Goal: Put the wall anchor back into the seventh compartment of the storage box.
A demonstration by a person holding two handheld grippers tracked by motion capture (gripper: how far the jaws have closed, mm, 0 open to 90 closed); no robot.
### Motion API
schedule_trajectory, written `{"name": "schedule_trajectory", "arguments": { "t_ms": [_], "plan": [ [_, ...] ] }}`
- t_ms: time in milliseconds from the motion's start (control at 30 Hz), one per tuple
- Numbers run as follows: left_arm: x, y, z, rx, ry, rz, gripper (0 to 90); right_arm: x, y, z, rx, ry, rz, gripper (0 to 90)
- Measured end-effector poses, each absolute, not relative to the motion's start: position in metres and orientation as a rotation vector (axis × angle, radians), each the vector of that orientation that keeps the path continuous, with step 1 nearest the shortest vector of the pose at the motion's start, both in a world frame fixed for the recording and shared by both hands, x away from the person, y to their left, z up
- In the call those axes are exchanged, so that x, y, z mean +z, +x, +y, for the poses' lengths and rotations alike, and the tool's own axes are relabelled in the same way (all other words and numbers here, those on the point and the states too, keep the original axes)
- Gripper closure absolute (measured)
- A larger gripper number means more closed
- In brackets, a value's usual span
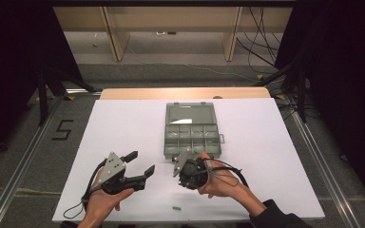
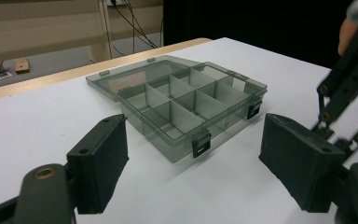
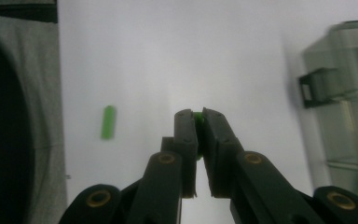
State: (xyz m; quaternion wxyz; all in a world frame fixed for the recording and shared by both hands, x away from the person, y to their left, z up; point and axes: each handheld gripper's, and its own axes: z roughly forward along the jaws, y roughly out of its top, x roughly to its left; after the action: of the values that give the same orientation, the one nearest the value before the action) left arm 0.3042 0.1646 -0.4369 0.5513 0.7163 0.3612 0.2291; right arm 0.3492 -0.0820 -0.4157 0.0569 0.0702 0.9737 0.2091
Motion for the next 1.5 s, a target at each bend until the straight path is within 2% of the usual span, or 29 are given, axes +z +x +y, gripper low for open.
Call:
{"name": "schedule_trajectory", "arguments": {
  "t_ms": [567,1500],
  "plan": [
    [-0.437,0.305,0.164,0.543,1.696,0.854,22.3,-0.389,0.392,-0.115,0.719,0.413,2.8,84.9],
    [-0.437,0.306,0.164,0.534,1.691,0.862,18.1,-0.41,0.442,-0.129,0.69,0.606,2.705,84.8]
  ]
}}
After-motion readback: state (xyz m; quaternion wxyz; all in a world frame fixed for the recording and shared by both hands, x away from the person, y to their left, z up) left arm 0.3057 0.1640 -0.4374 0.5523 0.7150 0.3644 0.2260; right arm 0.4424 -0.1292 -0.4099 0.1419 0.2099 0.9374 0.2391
